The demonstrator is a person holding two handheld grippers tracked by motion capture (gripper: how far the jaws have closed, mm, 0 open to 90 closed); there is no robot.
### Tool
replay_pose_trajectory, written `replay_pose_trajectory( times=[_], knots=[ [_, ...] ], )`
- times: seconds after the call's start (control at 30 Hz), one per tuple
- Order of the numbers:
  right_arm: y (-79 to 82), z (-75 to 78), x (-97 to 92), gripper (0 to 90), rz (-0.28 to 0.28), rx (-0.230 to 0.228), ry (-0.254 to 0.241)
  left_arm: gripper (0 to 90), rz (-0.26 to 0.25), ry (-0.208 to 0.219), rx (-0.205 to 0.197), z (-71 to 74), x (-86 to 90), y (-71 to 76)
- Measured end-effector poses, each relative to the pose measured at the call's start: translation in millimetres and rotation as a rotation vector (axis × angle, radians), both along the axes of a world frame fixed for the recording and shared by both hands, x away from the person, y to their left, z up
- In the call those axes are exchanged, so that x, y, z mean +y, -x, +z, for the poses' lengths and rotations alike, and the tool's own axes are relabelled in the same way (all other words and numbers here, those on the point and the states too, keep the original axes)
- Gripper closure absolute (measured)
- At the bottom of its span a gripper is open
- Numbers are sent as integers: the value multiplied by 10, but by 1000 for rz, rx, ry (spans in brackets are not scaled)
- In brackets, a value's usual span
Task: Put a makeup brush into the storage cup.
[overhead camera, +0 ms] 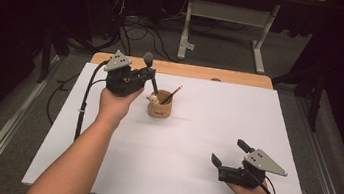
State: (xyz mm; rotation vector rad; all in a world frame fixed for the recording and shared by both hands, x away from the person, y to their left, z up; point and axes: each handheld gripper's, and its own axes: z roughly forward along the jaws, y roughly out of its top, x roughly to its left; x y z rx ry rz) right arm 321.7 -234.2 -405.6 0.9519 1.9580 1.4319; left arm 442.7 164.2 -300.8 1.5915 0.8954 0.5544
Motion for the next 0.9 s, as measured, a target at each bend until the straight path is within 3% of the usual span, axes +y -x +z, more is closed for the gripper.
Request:
replay_pose_trajectory(
  times=[0.1, 0.57, 0.9],
  knots=[
    [2, 0, -5, 10, -3, 4, -5, 773, 10, 24, 11, -35, -1, -59],
    [19, 9, -22, 10, -2, -1, -15, 774, 44, 19, 33, -163, -39, -199],
    [25, 12, -25, 10, -2, 1, -24, 774, 37, 7, 65, -246, -102, -253]
  ],
)
